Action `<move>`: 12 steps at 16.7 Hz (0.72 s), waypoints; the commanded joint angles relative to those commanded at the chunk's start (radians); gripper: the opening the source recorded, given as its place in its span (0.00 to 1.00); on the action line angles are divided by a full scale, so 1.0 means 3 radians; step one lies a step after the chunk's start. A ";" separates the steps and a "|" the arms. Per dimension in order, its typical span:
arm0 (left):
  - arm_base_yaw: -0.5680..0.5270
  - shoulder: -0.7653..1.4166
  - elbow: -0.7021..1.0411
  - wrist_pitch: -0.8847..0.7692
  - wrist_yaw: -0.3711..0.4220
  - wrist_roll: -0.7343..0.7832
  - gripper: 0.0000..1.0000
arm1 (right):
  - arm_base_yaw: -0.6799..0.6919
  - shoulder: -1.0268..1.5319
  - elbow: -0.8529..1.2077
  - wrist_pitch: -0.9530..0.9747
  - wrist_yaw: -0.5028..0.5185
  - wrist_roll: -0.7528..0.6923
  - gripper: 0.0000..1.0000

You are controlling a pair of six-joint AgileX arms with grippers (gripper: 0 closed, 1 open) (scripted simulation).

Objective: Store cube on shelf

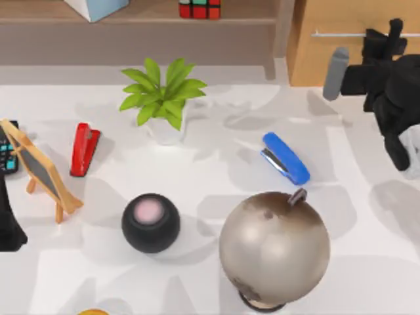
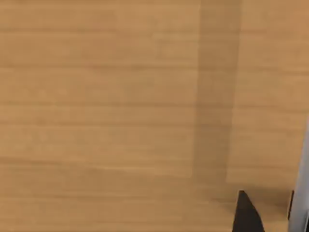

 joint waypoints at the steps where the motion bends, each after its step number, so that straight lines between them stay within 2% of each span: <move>1: 0.0000 0.0000 0.0000 0.0000 0.0000 0.0000 1.00 | 0.0000 0.0000 0.0000 0.0000 0.0000 0.0000 0.53; 7: 0.0000 0.0000 0.0000 0.0000 0.0000 0.0000 1.00 | 0.0000 0.0000 0.0000 0.0000 0.0000 0.0000 0.98; 12: 0.0000 0.0000 0.0000 0.0000 0.0000 0.0000 1.00 | 0.0000 0.0000 0.0000 0.0000 0.0000 0.0000 1.00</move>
